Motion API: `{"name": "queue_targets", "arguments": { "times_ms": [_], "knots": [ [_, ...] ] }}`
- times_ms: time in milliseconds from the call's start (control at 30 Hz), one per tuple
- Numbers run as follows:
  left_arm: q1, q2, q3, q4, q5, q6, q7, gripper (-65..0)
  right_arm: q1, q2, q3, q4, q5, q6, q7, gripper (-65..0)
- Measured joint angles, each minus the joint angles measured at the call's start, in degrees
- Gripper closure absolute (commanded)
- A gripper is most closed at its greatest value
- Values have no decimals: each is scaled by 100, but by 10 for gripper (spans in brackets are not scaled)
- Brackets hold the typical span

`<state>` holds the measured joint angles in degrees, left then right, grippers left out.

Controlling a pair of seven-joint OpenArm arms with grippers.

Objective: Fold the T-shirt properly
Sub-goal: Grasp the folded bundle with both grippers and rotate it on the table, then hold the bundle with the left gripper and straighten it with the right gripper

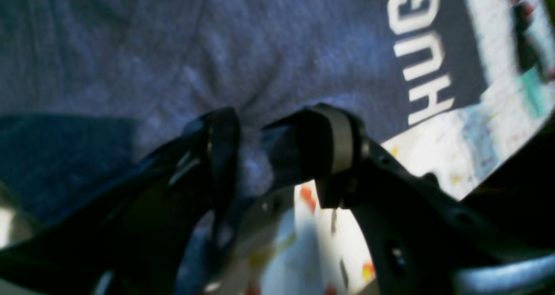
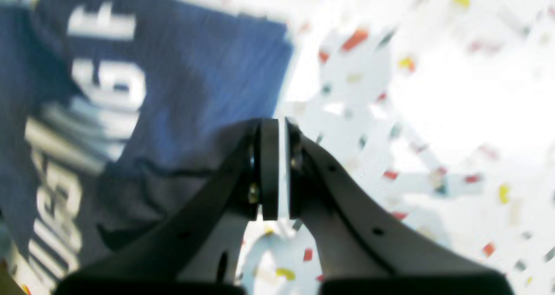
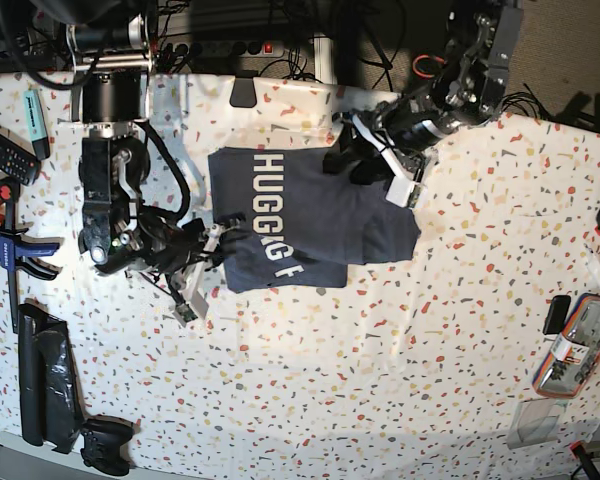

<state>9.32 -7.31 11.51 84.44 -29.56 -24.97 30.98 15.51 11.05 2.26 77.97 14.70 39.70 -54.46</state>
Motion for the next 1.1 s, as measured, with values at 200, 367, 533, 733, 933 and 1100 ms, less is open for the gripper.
{"name": "queue_targets", "arguments": {
  "times_ms": [200,367,533,733,933,1100],
  "knots": [
    [-767,-15,-192,-992,-85,-267,-138,-281,-398,210,26,44,17,2,59,0],
    [-1130,-310,-363,-1095,146,-179,-85,-281,-951,262,26,468,20,4,190,0],
    [-1471,-507,-398,-1134,313,28,92,-281,-1567,225,33,907,612,0,321,0],
    [-1711,-496,-387,-1154,98,66,562,-281,-1871,70,48,1268,621,2,518,0],
    [-1679,-507,-391,-918,-229,-201,1071,-281,-1060,114,407,1318,271,2,831,0],
    [-1679,-507,-391,-782,-249,-221,1217,-281,-446,72,339,1220,210,0,846,0]
  ]
}}
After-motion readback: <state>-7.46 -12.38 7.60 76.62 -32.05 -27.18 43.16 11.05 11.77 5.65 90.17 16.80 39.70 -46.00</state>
